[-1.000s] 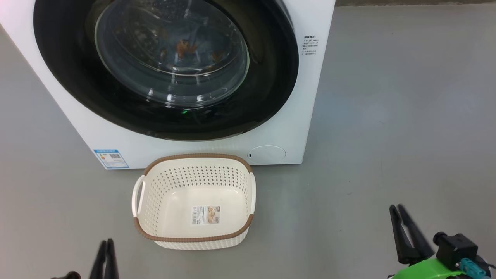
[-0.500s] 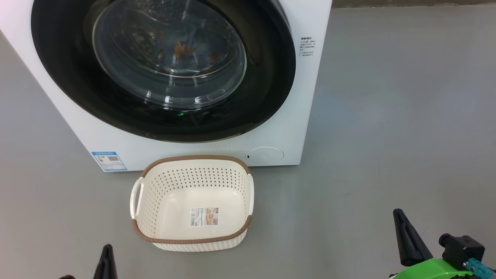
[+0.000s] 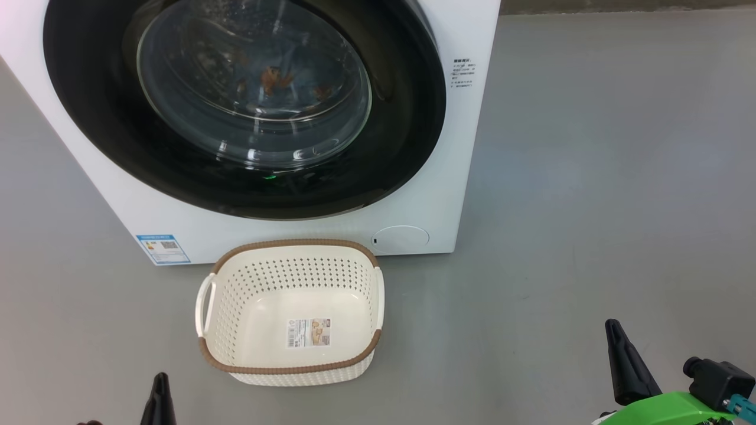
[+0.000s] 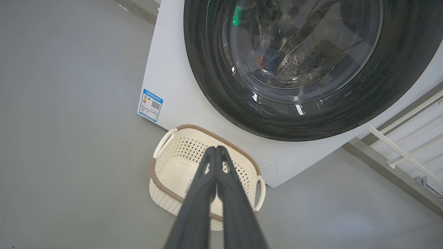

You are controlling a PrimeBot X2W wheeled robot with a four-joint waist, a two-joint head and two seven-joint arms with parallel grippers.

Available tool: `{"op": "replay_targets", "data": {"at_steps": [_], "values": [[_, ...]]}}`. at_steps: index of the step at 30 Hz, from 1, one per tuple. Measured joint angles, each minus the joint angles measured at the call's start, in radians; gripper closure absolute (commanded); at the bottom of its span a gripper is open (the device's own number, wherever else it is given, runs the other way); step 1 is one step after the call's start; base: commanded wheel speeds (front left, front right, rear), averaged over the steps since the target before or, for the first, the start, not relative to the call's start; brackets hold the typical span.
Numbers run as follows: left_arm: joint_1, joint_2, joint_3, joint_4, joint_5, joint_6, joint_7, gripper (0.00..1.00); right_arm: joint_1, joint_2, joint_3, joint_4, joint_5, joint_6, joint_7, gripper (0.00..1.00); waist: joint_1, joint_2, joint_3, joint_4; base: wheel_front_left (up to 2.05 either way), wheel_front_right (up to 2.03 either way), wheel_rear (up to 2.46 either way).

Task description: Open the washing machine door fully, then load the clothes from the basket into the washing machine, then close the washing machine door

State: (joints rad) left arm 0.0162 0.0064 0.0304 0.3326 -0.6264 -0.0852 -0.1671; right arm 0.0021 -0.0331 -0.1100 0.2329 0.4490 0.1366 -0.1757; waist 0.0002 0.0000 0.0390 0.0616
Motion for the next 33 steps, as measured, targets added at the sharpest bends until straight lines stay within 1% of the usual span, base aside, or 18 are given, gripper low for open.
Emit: {"op": "replay_targets", "data": {"at_steps": [33], "values": [[-0.014,0.010,0.016,-0.018,-0.323,-0.009,0.095,1.00,-0.005,-0.001,-0.005,0.011,0.380,0.000,0.097,1.00,0.0000,0.0000,-0.012,-0.021,0.00,0.00,0.00]]}}
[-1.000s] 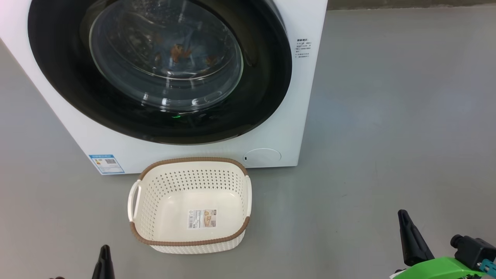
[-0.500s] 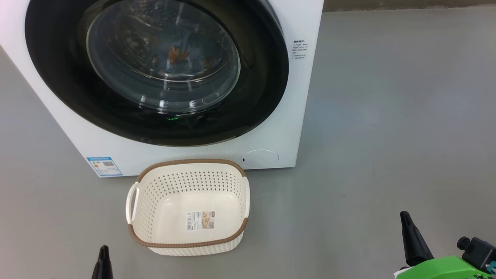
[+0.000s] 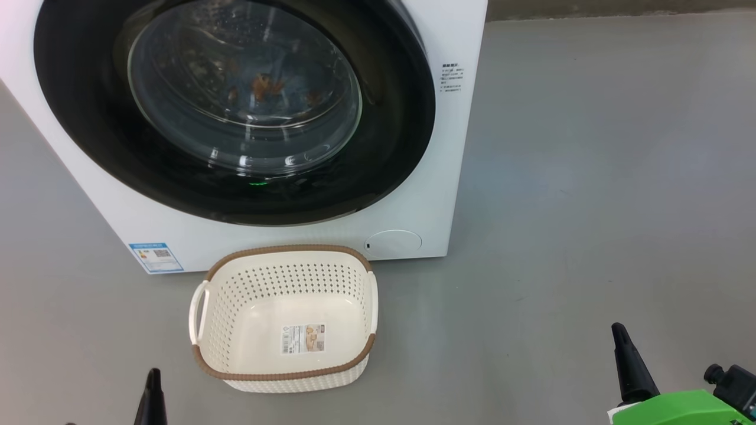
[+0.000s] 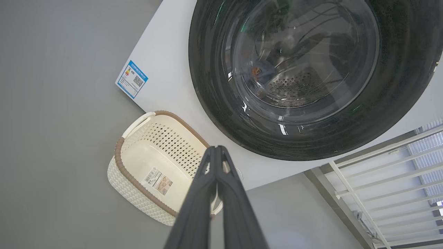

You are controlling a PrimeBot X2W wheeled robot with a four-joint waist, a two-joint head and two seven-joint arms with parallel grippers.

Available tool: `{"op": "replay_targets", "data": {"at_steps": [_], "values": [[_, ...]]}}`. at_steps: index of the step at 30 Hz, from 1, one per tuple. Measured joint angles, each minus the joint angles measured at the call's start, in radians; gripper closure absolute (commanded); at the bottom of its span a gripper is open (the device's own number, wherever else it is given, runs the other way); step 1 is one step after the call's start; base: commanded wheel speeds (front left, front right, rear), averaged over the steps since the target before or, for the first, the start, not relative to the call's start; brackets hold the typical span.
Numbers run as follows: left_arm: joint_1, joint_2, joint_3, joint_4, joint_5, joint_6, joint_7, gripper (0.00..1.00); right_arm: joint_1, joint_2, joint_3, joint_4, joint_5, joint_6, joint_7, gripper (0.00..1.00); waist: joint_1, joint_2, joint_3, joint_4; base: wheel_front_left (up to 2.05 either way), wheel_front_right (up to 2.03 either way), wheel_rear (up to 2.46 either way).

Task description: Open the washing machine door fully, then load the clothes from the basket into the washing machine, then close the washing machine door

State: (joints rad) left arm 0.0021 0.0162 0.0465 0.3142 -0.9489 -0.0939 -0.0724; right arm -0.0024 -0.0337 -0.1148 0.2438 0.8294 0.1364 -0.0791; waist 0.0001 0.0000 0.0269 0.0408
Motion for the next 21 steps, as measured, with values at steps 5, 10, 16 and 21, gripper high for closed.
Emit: {"op": "replay_targets", "data": {"at_steps": [5,10,16,21], "values": [[-0.012,0.001,0.004,-0.006,-0.084,-0.007,0.020,1.00,-0.020,0.000,-0.001,0.004,0.103,0.000,0.026,1.00,0.0000,0.0000,-0.003,-0.005,0.00,0.00,0.00],[-0.012,0.002,0.007,-0.008,-0.129,-0.007,0.035,1.00,-0.020,0.000,-0.002,0.005,0.161,0.000,0.036,1.00,0.0000,0.0001,-0.005,-0.008,0.00,0.00,0.00],[-0.015,0.005,0.011,-0.012,-0.188,-0.009,0.051,1.00,-0.020,-0.001,-0.004,0.008,0.231,0.000,0.053,1.00,0.0000,0.0000,-0.007,-0.012,0.00,0.00,0.00],[-0.027,0.006,0.013,-0.015,-0.242,-0.009,0.065,1.00,-0.021,-0.001,-0.006,0.010,0.289,0.000,0.070,1.00,-0.0001,0.0000,-0.009,-0.015,0.00,0.00,0.00]]}}
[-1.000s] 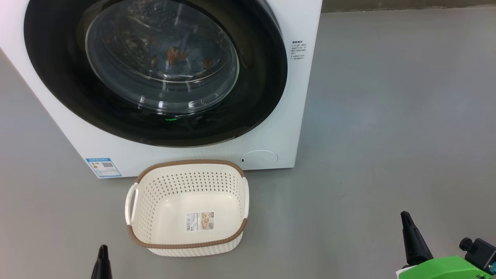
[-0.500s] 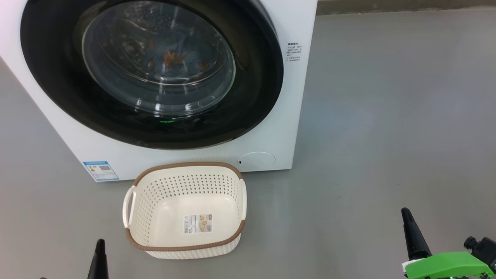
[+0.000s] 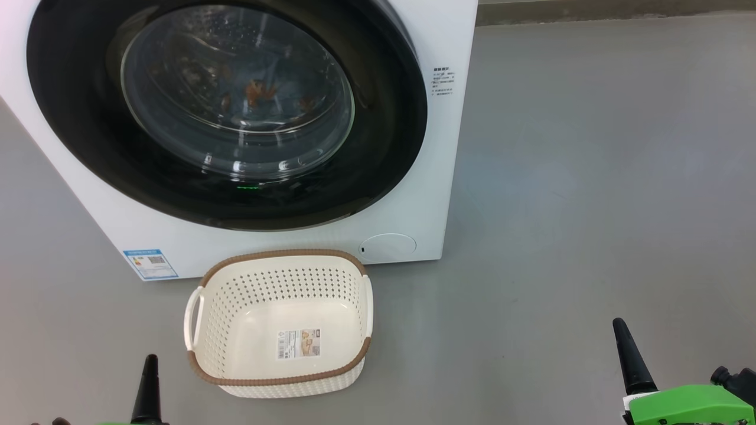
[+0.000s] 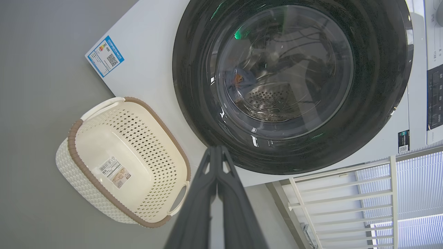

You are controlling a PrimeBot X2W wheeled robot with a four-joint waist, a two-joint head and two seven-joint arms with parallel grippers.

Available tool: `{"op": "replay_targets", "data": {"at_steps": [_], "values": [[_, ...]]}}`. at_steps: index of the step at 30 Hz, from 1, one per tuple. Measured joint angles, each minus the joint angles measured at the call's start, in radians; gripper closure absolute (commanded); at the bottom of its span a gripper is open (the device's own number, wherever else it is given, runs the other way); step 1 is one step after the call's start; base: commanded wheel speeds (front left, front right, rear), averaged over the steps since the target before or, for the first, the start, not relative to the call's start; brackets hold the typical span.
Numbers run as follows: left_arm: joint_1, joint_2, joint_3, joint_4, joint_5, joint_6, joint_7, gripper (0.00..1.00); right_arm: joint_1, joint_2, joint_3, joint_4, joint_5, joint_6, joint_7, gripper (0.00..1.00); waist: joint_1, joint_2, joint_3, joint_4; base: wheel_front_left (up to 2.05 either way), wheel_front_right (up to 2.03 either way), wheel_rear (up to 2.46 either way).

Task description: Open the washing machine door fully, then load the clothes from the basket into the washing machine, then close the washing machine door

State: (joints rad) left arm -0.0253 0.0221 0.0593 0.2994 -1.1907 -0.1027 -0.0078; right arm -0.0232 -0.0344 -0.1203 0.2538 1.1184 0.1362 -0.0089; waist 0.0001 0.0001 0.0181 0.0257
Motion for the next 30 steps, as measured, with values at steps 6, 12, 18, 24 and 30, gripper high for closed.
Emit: {"op": "replay_targets", "data": {"at_steps": [6,12,18,24,30], "values": [[-0.006,0.001,0.003,-0.006,-0.067,-0.007,0.019,1.00,-0.003,0.000,-0.004,0.002,0.078,-0.003,0.018,1.00,0.0000,0.0000,-0.003,-0.004,0.00,0.00,0.00],[-0.008,0.002,0.005,-0.008,-0.127,-0.007,0.035,1.00,-0.011,0.000,-0.011,0.006,0.146,-0.003,0.036,1.00,0.0000,0.0000,-0.005,-0.008,0.00,0.00,0.00],[-0.010,0.003,0.007,-0.011,-0.188,-0.008,0.054,1.00,-0.023,-0.001,-0.014,0.007,0.217,-0.004,0.053,1.00,0.0000,0.0000,-0.007,-0.012,0.00,0.00,0.00],[-0.025,0.005,0.010,-0.016,-0.248,-0.009,0.070,1.00,-0.023,-0.001,-0.016,0.008,0.289,-0.004,0.071,1.00,0.0000,0.0000,-0.009,-0.016,0.00,0.00,0.00],[-0.026,0.006,0.013,-0.017,-0.307,-0.016,0.087,1.00,-0.024,-0.002,-0.016,0.011,0.359,-0.004,0.089,1.00,0.0000,-0.0001,-0.011,-0.020,0.00,0.00,0.00]]}}
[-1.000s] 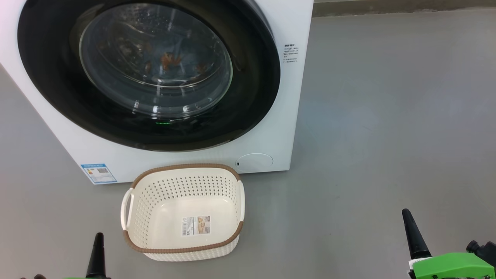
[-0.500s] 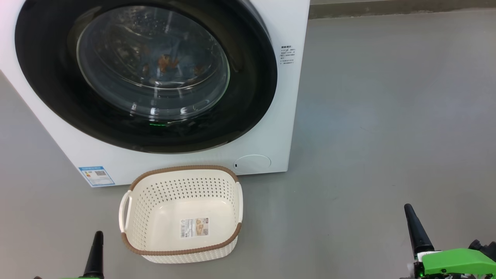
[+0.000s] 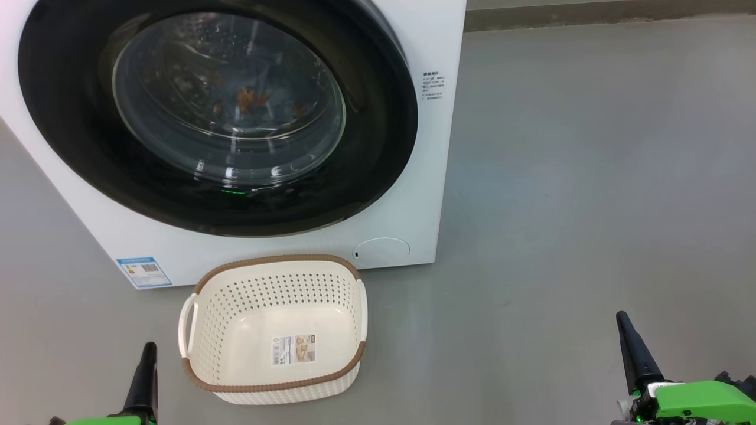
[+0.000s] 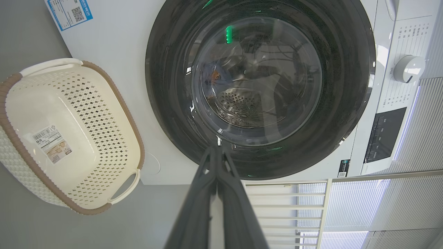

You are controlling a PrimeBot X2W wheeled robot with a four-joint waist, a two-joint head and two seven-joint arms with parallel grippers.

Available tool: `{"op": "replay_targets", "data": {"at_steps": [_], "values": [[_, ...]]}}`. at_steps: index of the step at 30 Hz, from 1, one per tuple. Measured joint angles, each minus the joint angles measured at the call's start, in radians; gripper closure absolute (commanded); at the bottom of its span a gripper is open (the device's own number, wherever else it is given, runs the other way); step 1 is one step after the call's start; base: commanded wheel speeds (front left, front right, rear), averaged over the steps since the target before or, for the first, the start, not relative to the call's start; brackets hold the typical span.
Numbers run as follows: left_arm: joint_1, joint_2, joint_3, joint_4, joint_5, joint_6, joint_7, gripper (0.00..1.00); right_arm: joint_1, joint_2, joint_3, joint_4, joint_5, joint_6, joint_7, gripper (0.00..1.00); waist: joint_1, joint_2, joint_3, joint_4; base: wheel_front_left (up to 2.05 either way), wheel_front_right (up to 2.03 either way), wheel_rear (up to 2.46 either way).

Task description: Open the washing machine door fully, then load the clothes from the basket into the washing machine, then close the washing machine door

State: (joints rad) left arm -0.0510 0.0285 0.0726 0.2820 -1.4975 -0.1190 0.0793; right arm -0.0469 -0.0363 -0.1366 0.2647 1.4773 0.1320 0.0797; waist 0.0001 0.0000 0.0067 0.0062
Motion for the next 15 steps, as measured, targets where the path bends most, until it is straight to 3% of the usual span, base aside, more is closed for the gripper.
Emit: {"op": "replay_targets", "data": {"at_steps": [15], "values": [[-0.019,0.002,0.007,-0.010,-0.108,-0.001,0.030,1.00,-0.021,-0.001,-0.002,0.005,0.127,0.000,0.026,1.00,0.0000,0.0001,-0.004,-0.006,0.00,0.00,0.00]]}}
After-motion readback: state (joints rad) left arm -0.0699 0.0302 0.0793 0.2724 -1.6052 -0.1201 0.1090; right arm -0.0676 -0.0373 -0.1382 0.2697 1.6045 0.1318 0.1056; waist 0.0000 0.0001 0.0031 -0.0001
